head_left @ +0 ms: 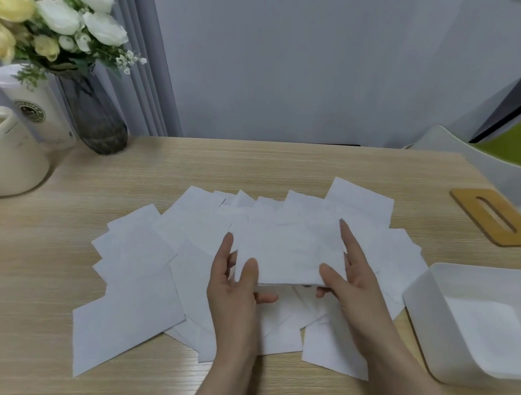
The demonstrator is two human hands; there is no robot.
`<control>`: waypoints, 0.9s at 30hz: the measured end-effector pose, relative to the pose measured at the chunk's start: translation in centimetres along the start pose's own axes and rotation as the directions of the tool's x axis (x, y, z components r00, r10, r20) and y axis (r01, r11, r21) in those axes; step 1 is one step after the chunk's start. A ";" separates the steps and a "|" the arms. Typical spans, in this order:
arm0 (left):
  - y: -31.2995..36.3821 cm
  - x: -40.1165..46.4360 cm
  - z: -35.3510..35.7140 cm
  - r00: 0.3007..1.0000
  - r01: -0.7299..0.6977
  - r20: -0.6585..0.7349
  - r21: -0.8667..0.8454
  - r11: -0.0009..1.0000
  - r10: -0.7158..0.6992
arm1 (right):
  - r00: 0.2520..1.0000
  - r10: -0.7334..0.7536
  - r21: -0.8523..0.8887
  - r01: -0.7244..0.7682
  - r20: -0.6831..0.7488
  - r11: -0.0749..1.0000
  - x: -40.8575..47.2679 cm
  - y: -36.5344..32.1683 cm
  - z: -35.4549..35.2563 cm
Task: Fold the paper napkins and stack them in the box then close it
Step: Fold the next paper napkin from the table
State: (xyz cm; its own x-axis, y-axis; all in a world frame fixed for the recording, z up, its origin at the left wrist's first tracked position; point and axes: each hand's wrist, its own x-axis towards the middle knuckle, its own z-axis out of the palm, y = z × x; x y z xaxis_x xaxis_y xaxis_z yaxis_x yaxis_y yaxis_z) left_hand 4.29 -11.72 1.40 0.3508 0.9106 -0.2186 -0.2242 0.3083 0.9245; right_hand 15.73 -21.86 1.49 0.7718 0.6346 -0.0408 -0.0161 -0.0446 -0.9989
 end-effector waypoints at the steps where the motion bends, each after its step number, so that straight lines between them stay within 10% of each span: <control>1: 0.1 0.0 0.1 0.999 -0.006 0.040 0.026 1.000 0.005 | 1.000 -0.016 -0.003 0.016 0.004 1.000 0.1 -0.1 -0.4; 27: -4.5 -7.3 13.1 0.845 -0.177 0.533 0.360 0.916 -0.046 | 0.944 -0.132 -0.399 0.001 -0.302 0.917 -3.8 -2.9 -19.3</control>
State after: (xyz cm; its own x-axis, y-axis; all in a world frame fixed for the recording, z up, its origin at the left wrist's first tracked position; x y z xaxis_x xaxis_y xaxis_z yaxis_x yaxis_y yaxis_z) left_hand 14.65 -23.37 2.92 0.7913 0.6084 -0.0604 0.0594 0.0219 0.9980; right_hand 25.16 -39.03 5.04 0.9227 0.3720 0.1009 0.2395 -0.3483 -0.9063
